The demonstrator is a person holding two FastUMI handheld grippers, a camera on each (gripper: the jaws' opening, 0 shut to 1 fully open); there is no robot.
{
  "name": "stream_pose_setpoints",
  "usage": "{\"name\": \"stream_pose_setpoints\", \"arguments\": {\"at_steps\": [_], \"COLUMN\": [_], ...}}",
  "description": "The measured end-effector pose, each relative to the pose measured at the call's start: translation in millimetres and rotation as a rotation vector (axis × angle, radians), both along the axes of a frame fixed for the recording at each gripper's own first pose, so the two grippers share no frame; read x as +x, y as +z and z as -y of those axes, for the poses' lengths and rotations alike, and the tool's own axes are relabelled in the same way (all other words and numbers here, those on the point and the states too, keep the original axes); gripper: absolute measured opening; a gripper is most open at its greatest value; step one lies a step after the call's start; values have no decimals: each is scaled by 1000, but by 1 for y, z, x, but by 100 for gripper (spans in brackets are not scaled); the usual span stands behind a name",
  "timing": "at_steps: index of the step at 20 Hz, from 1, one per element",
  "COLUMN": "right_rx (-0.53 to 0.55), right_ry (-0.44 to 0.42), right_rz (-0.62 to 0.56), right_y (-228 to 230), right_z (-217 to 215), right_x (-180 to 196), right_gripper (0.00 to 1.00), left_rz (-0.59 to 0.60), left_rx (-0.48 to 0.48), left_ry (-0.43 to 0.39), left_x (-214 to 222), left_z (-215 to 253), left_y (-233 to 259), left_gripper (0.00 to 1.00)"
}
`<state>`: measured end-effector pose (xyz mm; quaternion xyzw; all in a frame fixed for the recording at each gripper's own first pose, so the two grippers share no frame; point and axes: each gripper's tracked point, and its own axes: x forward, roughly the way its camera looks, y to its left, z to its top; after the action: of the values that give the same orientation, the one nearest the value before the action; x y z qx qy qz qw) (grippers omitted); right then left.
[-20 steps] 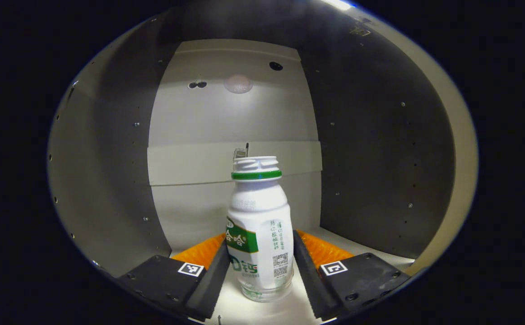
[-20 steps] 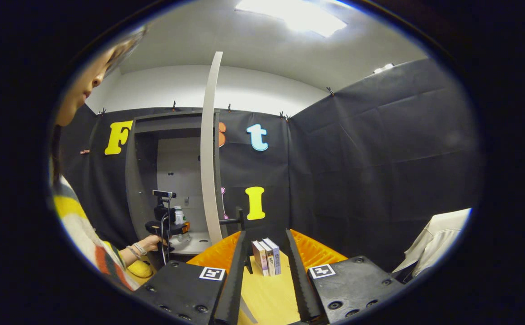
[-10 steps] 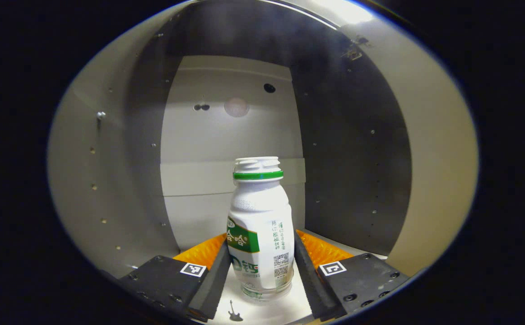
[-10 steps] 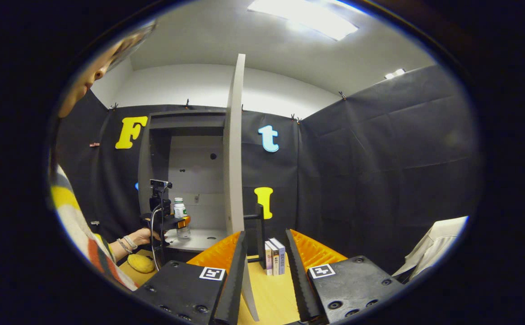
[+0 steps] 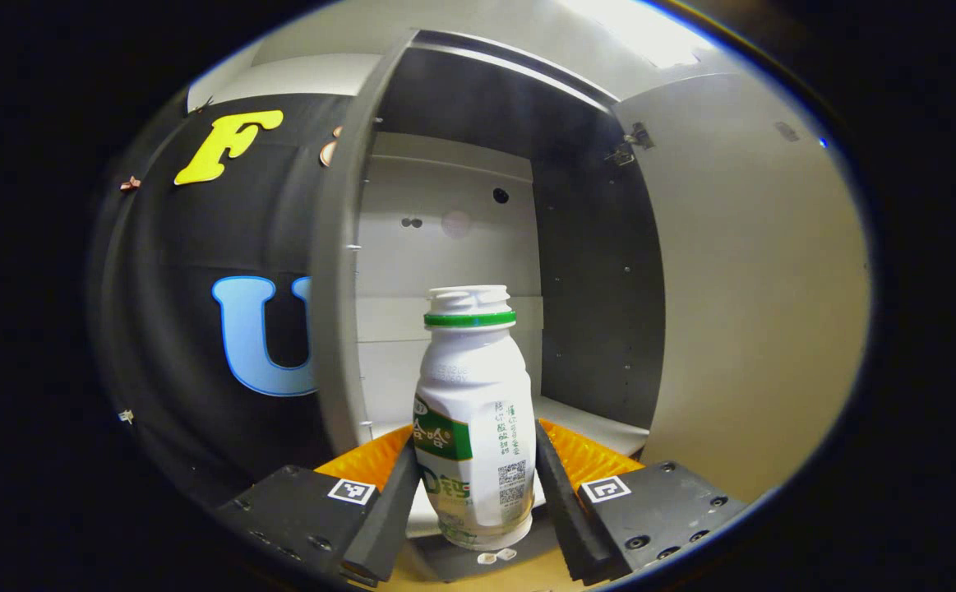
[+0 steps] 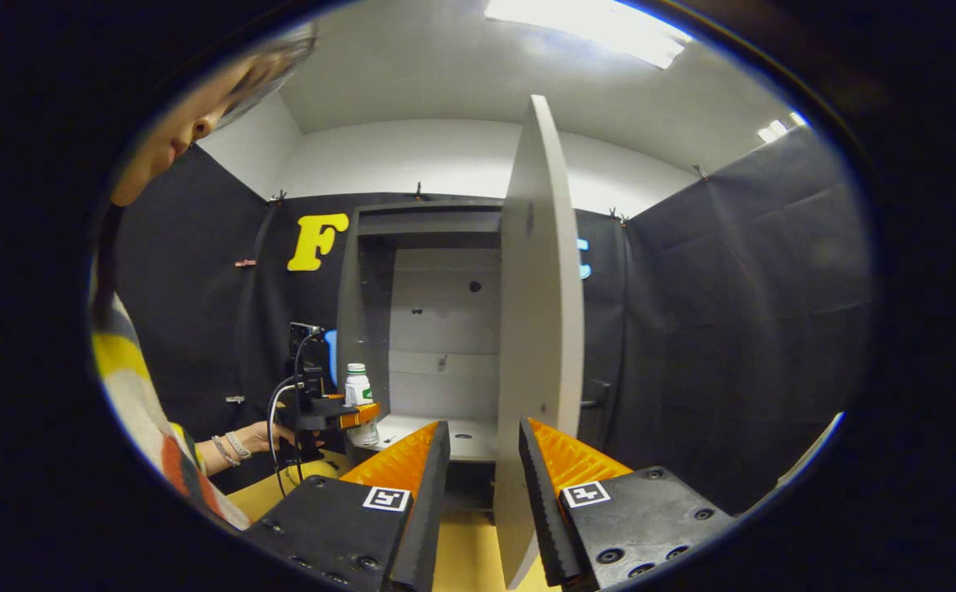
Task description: Open the cabinet door with the right hand, grasp the bottle in the cabinet with the left hand and place it on the coaster, then close the cabinet door with the right hand.
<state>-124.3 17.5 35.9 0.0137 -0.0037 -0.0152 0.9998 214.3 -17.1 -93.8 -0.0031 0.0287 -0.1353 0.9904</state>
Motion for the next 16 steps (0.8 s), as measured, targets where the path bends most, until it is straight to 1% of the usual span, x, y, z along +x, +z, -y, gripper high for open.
{"name": "stream_pose_setpoints", "arguments": {"at_steps": [3,5,8,10,12,14,16], "right_rx": [-39,-66,-121,-123,-110,-138,-151], "right_ry": [56,115,157,201,238,244,247], "right_rz": [-28,-52,-56,-69,-86,-92,-61], "right_y": [-16,-26,-37,-48,-62,-73,-77], "right_z": [-15,-26,-38,-58,-76,-75,-80], "right_x": [21,30,45,54,69,74,78], "right_gripper": [52,53,53,53,53,53,53], "left_rz": [-23,-46,-75,-101,-123,-116,-111], "left_rx": [-28,-32,-9,-17,-50,-104,-166], "left_ry": [4,14,73,95,101,89,69], "left_x": [-50,-77,-114,-140,-166,-189,-209], "left_z": [-29,-41,-62,-68,-68,-63,-54], "left_y": [-22,-40,-70,-91,-112,-129,-150], "left_gripper": [76,76,76,76,76,76,76]}}
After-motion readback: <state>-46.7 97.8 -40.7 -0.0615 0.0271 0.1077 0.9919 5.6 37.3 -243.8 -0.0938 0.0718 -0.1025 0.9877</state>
